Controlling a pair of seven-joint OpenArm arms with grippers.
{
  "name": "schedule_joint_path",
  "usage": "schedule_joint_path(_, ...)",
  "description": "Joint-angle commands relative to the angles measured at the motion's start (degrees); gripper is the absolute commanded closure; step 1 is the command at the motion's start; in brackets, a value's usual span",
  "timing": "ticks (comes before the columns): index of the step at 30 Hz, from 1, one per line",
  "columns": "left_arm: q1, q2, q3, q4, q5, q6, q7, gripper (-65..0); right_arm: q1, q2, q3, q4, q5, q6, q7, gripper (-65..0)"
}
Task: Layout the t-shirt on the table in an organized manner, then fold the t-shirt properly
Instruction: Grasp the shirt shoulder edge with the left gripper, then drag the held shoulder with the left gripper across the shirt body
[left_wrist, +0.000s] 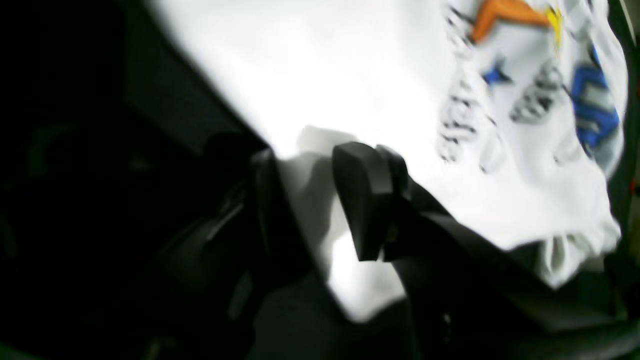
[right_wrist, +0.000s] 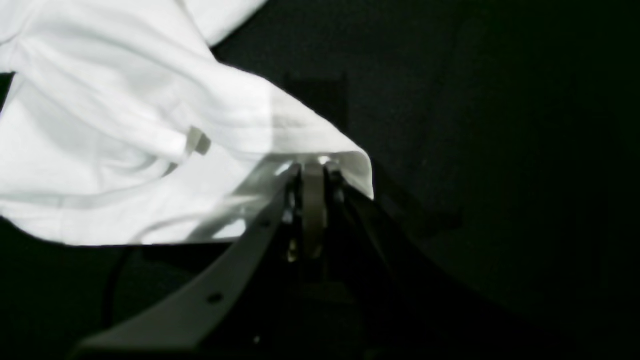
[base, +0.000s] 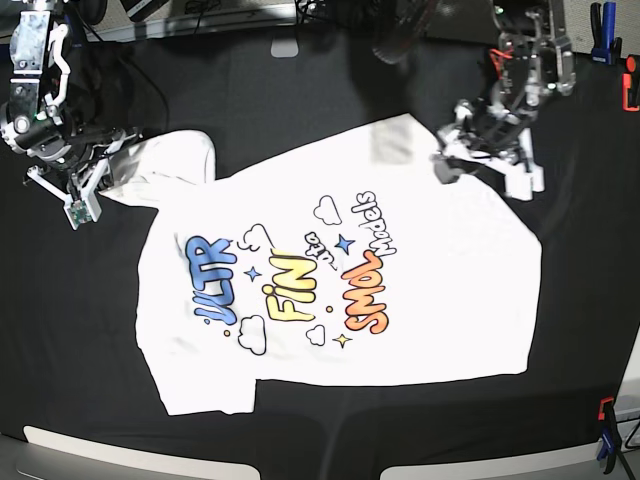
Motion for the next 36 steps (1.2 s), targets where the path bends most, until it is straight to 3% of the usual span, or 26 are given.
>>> schedule_joint_path(1,-0.3,-0.1,1.1,0.8,-0.4,-0.7,-1.2,-21.0,0.7,1.1,0.5,0.9,0.4,-0.2,0.8,0.0)
schedule_joint_path(9,-1.3,-0.5,3.5,0.9,4.8,-0.7,-1.1,-21.0,0.7,1.1,0.5,0.9,0.4,-0.2,0.8,0.0)
schedule_joint_path(17,-1.1,-3.9,3.5,0.9,6.2,-0.7,-0.5,-20.7,0.7,1.0,0.5,0.9,0.4,-0.2,0.8,0.0)
schedule_joint_path(20,-1.1,-4.3,3.5,0.9,6.2,-0.7,-0.4,-15.7,0.7,1.0,0.5,0.9,0.4,-0.2,0.8,0.0)
schedule_joint_path(23,-1.3,-4.3,3.5,0.9,6.3,-0.7,-0.9,-1.6,0.7,1.0,0.5,0.9,0.4,-0.2,0.7,0.0)
schedule_joint_path(24,-1.4,-4.3,3.5,0.9,6.3,-0.7,-1.6,0.0,0.7,1.0,0.5,0.9,0.4,-0.2,0.7,0.0)
schedule_joint_path(30,-6.2,-4.2,3.5,0.9,10.9,-0.6,-1.7,0.0,0.7,1.0,0.5,0.9,0.4,-0.2,0.7,0.0)
schedule_joint_path(36,-15.6,-4.1,3.7,0.9,7.3,-0.5,-1.5,0.0,0.7,1.0,0.5,0.9,0.4,-0.2,0.7,0.0)
